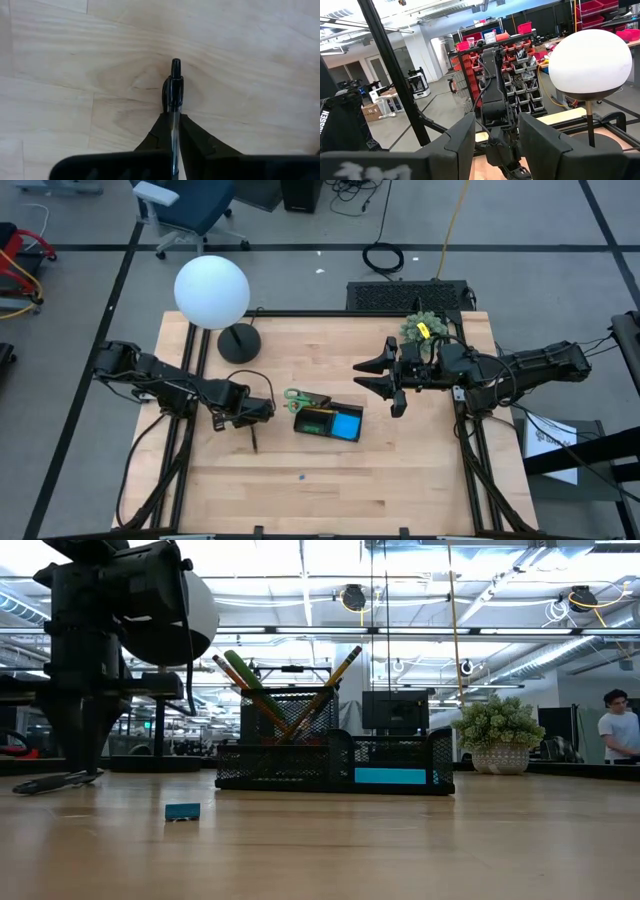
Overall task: Pick and place office supplies into organizer
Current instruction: Put the black pen into the desk organizer
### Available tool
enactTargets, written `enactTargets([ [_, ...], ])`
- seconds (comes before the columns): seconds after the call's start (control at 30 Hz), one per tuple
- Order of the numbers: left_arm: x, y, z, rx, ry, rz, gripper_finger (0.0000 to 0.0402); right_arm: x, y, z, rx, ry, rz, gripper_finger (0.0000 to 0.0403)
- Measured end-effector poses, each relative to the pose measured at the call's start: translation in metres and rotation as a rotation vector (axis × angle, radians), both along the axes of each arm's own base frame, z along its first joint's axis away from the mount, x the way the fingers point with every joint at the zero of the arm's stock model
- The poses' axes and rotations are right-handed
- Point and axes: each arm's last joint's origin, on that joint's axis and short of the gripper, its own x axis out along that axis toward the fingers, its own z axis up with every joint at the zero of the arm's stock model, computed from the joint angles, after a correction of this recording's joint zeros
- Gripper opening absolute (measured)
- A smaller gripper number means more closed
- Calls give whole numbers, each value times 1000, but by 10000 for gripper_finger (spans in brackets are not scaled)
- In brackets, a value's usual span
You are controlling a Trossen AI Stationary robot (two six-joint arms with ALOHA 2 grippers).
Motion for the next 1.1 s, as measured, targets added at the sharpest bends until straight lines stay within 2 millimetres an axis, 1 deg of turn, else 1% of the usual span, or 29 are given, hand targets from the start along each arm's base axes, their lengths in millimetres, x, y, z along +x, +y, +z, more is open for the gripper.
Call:
enactTargets([
  [0.23, 0, 0, 0, 2, 0, 5, 14, 0, 0, 0, 0, 0, 0, 140],
  [0.43, 0, 0, 0, 10, -2, 5, 3, 0, 0, 0, 0, 0, 0, 141],
  [0.6, 0, 0, 0, 13, 0, 5, 10, 0, 0, 0, 0, 0, 0, 141],
  [0.77, 0, -1, 0, 14, -2, 2, 3, 0, 0, 0, 0, 0, 0, 141],
  [1.1, -1, -1, -3, 8, -9, -13, 43, 0, 0, 0, 0, 0, 0, 140],
])
